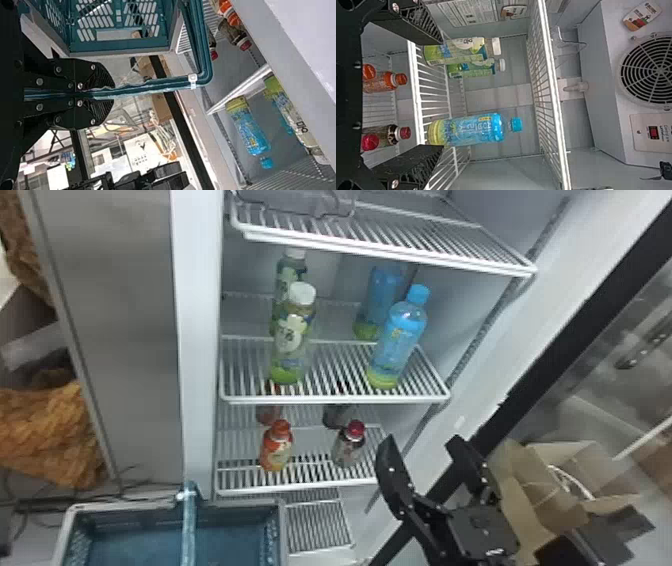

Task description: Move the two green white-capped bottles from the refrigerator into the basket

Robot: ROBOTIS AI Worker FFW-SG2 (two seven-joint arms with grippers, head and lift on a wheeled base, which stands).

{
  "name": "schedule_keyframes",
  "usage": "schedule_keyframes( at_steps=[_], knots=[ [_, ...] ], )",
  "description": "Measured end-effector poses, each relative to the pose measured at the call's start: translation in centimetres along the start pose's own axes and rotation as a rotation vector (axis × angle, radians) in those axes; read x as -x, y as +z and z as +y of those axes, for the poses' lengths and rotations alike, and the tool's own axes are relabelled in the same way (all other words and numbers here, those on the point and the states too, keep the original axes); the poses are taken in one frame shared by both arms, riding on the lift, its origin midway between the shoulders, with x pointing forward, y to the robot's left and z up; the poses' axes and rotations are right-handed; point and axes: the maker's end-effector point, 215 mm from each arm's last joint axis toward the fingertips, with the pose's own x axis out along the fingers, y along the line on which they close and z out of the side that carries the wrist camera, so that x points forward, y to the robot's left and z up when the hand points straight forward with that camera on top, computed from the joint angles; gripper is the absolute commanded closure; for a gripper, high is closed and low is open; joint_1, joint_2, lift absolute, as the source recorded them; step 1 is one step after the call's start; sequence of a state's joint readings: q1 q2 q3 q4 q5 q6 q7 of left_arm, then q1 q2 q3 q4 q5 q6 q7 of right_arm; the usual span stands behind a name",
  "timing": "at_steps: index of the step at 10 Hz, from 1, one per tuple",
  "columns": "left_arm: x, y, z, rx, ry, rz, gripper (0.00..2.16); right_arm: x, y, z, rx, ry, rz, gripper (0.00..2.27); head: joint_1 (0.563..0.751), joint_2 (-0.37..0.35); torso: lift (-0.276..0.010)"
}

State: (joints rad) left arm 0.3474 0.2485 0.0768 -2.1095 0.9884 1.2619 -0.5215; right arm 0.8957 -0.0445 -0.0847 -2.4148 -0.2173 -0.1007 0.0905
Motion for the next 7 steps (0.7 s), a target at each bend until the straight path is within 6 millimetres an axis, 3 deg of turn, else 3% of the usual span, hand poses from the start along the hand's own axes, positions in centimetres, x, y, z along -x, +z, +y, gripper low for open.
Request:
schedule_keyframes(
  at_steps=[4, 7],
  knots=[
    [0.0, 0.1, -0.1, 0.001, -0.006, -0.007, 1.20, -0.3, -0.1, -0.1, 0.005, 0.000, -0.003, 0.10, 0.695, -0.350, -0.004],
    [0.0, 0.1, -0.2, 0.003, -0.008, -0.007, 1.20, -2.4, -1.7, 1.1, 0.020, 0.040, -0.008, 0.10, 0.695, -0.339, -0.004]
  ],
)
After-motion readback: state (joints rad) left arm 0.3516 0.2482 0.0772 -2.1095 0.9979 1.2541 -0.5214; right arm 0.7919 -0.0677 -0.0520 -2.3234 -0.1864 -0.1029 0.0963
